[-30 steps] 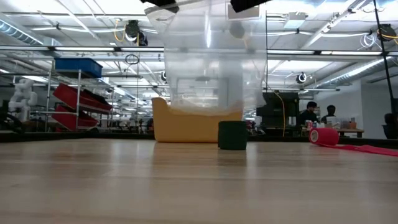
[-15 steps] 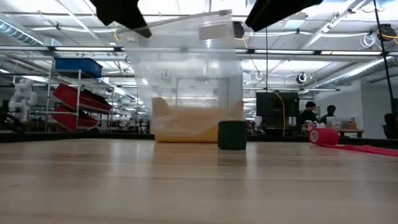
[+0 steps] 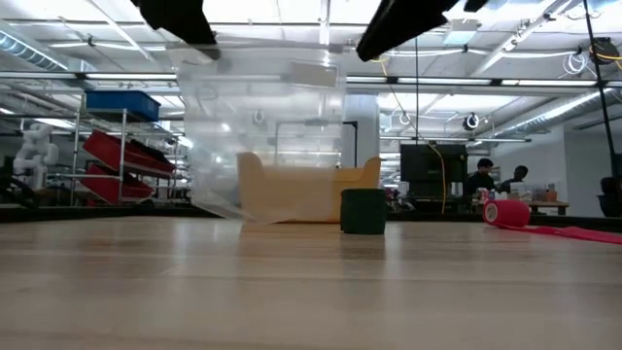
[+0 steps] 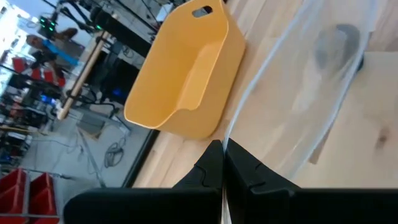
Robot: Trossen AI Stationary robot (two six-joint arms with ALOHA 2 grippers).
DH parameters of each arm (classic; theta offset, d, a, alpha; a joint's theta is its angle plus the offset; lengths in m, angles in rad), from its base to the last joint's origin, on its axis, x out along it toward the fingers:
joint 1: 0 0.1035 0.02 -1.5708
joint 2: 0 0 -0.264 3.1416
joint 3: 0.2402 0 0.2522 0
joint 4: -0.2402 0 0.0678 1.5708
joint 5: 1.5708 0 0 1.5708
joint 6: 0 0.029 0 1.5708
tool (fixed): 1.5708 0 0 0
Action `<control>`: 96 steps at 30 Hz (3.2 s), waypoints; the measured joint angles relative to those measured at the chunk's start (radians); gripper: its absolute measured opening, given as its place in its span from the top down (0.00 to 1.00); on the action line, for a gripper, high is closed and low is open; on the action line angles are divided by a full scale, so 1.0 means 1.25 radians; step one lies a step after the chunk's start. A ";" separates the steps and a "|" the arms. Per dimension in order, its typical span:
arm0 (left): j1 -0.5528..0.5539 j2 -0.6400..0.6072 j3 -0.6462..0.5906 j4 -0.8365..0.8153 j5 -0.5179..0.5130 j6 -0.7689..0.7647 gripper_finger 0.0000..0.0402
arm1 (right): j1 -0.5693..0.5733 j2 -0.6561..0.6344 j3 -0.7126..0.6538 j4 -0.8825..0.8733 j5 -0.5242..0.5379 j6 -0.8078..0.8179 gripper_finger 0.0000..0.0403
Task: Roll bandage
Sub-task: Open the transparent zip bag
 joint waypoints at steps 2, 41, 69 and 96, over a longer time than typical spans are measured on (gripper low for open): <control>-0.003 0.000 0.005 0.000 0.011 0.000 1.00 | -0.014 0.000 0.000 0.021 -0.011 -0.010 0.65; 0.007 0.000 0.005 0.123 0.004 0.036 1.00 | 0.007 0.029 0.000 0.054 -0.048 -0.056 0.65; 0.006 0.000 0.005 0.031 0.172 -0.073 1.00 | -0.042 0.149 0.000 0.383 -0.052 -0.275 0.65; 0.006 0.000 0.005 0.057 0.180 -0.034 1.00 | -0.079 0.222 0.000 0.421 -0.004 -0.306 0.86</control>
